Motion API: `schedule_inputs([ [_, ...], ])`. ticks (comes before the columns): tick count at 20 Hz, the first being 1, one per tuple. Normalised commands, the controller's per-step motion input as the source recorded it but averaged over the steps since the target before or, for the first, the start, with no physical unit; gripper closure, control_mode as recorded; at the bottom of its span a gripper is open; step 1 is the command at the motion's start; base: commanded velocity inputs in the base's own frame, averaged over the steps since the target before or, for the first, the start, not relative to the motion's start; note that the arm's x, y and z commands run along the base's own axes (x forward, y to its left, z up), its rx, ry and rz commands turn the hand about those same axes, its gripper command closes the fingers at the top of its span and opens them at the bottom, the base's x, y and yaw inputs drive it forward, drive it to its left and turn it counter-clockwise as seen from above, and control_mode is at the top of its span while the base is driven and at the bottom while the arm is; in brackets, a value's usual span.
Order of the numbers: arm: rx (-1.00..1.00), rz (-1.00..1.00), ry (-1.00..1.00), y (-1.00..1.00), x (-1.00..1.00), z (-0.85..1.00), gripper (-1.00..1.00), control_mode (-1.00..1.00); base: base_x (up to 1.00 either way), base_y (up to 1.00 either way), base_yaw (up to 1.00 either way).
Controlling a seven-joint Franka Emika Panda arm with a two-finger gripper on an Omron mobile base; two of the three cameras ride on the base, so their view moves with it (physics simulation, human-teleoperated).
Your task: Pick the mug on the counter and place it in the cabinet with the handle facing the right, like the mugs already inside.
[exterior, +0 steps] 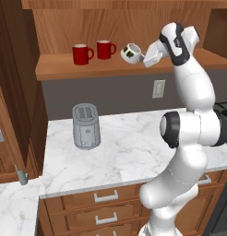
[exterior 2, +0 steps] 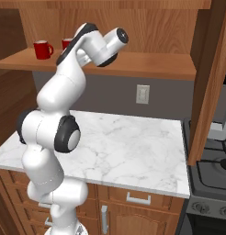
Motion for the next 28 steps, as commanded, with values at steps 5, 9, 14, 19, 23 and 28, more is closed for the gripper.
schedule_inputs([
  [5, 0.00, 0.00, 0.00, 0.00, 0.11, -0.09, 1.00, -1.00, 0.00, 0.00, 0.00],
  [9, 0.00, 0.00, 0.00, 0.00, 0.13, -0.09, 1.00, -1.00, 0.00, 0.00, 0.00],
  [14, 0.00, 0.00, 0.00, 0.00, 0.14, -0.12, 1.00, -1.00, 0.00, 0.00, 0.00],
  [19, 0.00, 0.00, 0.00, 0.00, 0.11, -0.01, 1.00, -1.00, 0.00, 0.00, 0.00],
  [23, 0.00, 0.00, 0.00, 0.00, 0.06, 0.00, 1.00, -1.00, 0.00, 0.00, 0.00],
  [28, 0.00, 0.00, 0.00, 0.00, 0.00, 0.00, -1.00, -1.00, 0.00, 0.00, 0.00],
])
